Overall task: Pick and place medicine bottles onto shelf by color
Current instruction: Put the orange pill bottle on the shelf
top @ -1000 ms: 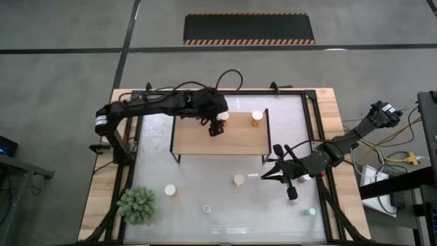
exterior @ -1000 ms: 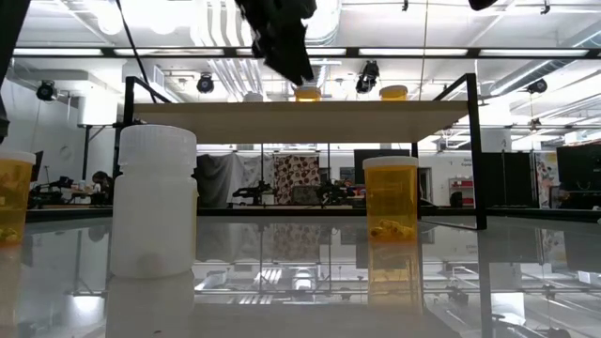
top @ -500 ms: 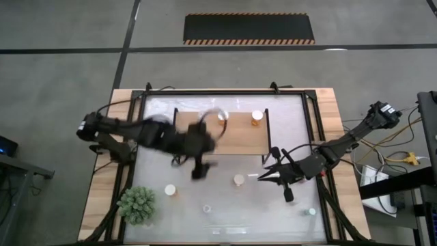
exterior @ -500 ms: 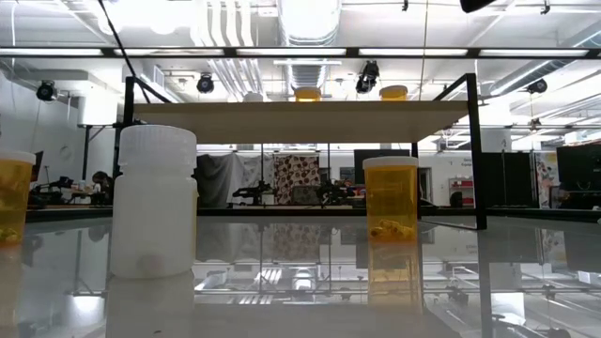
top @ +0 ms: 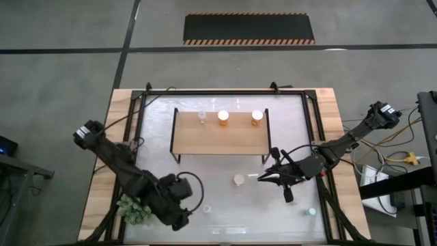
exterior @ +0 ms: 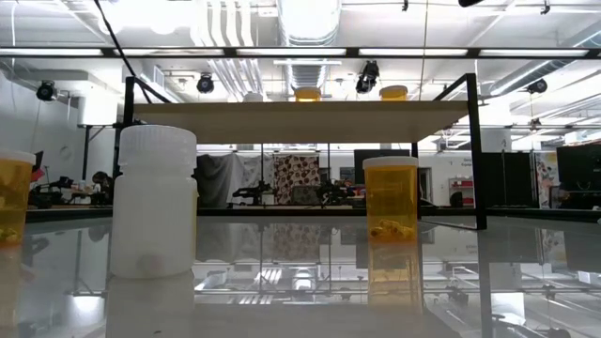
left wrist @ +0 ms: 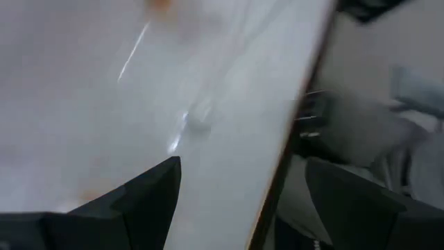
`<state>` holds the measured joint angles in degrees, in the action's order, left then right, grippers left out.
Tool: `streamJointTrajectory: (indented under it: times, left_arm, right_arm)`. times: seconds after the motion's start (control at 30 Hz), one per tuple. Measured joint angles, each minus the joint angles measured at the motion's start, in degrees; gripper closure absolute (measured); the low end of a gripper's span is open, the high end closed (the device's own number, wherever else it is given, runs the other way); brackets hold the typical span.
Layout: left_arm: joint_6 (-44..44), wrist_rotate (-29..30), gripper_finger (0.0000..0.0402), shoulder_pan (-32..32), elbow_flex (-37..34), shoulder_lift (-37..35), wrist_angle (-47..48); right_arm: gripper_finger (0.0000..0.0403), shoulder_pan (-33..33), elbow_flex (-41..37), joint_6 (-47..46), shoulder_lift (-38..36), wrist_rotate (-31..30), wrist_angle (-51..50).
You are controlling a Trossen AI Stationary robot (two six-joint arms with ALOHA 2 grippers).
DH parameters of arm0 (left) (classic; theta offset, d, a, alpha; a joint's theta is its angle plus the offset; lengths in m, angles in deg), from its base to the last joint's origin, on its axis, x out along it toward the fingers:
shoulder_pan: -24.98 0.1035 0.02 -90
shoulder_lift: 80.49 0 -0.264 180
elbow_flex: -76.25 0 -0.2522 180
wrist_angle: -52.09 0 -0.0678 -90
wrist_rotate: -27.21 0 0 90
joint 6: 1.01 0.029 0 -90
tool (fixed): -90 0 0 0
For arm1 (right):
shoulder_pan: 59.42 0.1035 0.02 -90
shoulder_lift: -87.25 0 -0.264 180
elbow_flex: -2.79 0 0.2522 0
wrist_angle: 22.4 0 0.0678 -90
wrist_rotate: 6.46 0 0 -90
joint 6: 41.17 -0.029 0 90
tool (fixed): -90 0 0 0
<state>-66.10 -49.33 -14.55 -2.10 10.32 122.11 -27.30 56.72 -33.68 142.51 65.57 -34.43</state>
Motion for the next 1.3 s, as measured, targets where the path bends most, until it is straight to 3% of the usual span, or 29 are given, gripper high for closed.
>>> streamJointTrajectory:
  times: [0.2,0.3,0.7,1.13,1.3]
  left_arm:
    - [-26.9,-1.4,0.0111,-0.1,-9.3,0.0,9.6]
    - [-32.8,-2.9,0.0111,0.3,-13.1,0.0,10.2]
    - [-38.1,-4.2,0.0111,1.1,-20.2,-0.1,9.9]
    - [-38.2,-4.1,0.0112,1.3,-27.2,-0.1,0.0]
    - [-38.2,-4.0,0.0135,1.3,-28.2,-0.1,-1.0]
  right_arm:
    - [0.0394,0.2,-2.1,-1.4,0.0,1.9,0.9]
    - [0.0394,0.3,-3.9,-1.0,0.0,1.9,2.0]
    - [0.0394,0.4,-3.9,-1.6,0.0,1.9,2.9]
    - [0.0394,0.4,-3.9,-2.2,0.0,1.9,2.9]
    - [0.0394,0.4,-3.9,-2.4,0.0,1.9,2.9]
